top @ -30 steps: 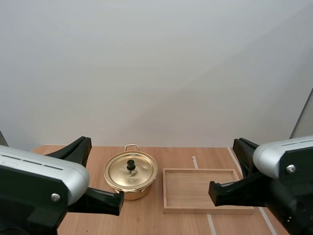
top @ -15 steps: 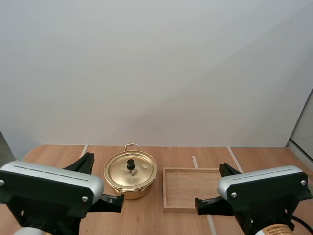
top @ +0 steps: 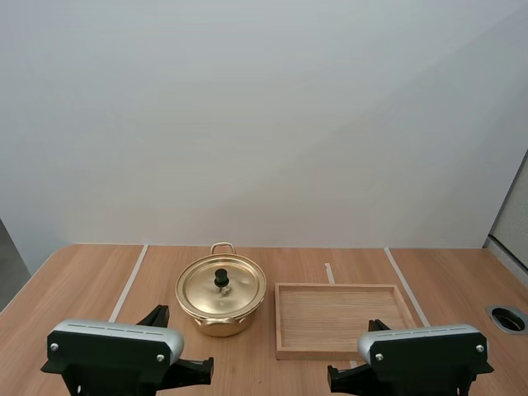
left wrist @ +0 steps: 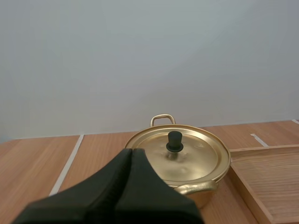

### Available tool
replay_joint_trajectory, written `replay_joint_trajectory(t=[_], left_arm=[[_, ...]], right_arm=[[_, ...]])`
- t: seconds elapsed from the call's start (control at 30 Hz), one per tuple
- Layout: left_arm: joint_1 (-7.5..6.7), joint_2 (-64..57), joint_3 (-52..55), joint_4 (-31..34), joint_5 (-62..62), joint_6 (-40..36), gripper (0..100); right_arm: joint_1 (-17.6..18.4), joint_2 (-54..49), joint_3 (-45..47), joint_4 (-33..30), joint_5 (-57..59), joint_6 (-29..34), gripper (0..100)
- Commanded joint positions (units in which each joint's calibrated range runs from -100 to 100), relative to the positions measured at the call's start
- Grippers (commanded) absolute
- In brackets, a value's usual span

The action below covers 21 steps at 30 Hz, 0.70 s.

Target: Open the lid, put the grape in the pot, and close it

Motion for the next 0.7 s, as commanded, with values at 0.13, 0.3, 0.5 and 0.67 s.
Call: replay_joint_trajectory(t=[0.13, 0.3, 0.5, 0.67], left_arm=[[0.12, -0.2, 0.3, 4.1, 9.2, -6.1, 0], [0.32, -0.2, 0.3, 5.1, 9.6, -9.7, 0], [0.32, -0.2, 0.3, 6.5, 11.0, -9.7, 0], [0.32, -0.2, 0.3, 6.7, 10.4, -9.4, 0]], right_arm=[[-0.2, -0.3, 0.0, 1.7, 9.0, 0.2, 0], [-0.4, -0.3, 0.0, 1.7, 9.0, 0.2, 0], [-0.5, -0.3, 0.0, 1.2, 10.2, 0.2, 0], [-0.6, -0.3, 0.0, 1.4, 10.2, 0.2, 0]])
